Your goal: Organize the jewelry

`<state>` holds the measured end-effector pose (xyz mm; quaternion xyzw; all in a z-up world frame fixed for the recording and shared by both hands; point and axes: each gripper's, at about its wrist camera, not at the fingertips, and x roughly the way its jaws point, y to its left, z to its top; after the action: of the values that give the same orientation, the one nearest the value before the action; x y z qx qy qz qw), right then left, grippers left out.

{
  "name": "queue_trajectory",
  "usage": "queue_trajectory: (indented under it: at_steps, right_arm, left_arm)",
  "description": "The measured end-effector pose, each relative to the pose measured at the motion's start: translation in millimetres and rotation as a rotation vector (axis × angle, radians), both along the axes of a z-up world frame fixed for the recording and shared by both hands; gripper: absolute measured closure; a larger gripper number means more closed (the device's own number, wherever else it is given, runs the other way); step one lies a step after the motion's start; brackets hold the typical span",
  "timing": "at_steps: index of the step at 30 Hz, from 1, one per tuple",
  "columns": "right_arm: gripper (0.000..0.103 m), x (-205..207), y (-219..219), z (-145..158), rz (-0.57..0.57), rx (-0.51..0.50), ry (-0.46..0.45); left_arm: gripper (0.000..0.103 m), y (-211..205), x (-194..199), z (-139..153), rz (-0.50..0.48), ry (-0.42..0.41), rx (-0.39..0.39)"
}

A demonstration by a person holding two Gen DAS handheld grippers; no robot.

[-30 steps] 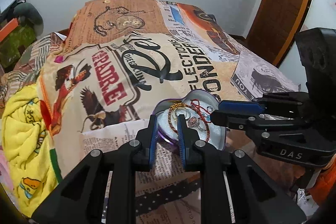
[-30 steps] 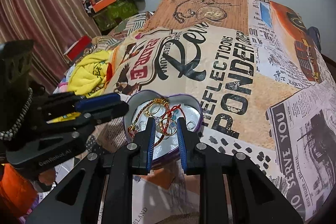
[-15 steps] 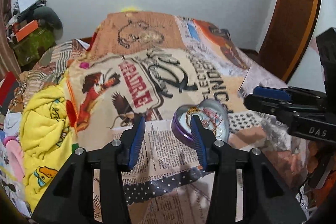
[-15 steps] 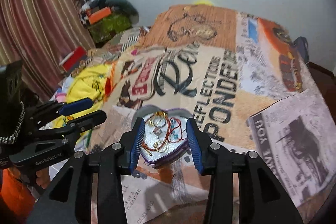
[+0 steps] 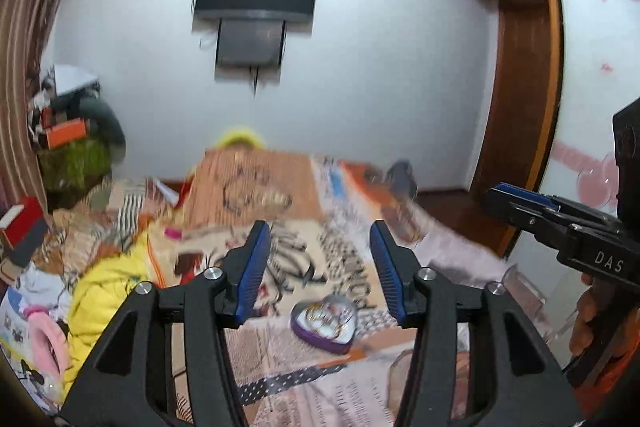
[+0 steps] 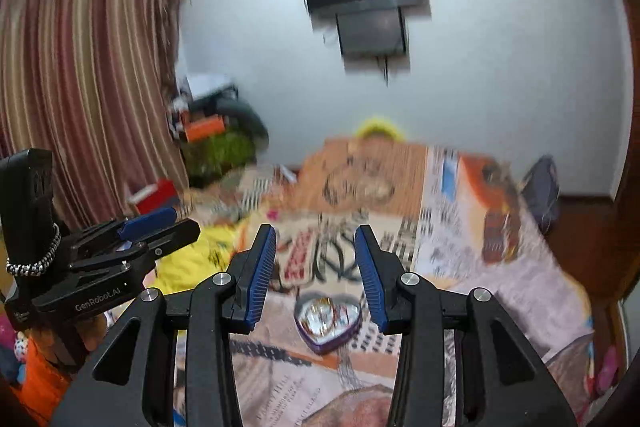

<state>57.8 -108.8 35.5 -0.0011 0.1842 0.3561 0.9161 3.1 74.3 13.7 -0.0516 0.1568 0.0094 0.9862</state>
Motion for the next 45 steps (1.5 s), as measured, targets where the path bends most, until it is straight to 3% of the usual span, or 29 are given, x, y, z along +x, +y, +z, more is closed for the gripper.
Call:
queue_trajectory:
  at_steps: [4,6,8,10,15,45]
  right_arm:
    - [0.043,-35,-11,18,-0.065,0.051,-0.116]
    - [0.029,-46,-14,22,-0.096,0.061,-0.152]
    - [0.024,-55,-14,24,-0.13,0.058,-0.183]
    - [0.018,-58,-12,24,-0.154,0.046,-0.198]
    - [0.0,-57,-11,21,-0.2,0.047,-0.204]
    - [0.0,-62,-28,11,-0.219,0.047,-0.148]
  left_arm:
    - [0.041,-13,-29,19,0.011,-0.086,0.024]
    - [0.031,-21,-43,24,0.028,-0.121,0.037]
    - [0.011,-23,-52,27,0.051,-0.144,0.04]
    - [0.002,-25,-59,28,0.074,-0.158,0.039]
    - [0.001,-26,-65,27,0.127,-0.16,0.061]
    - [0.001,-33,-64,18,0.136,-0.128,0.054]
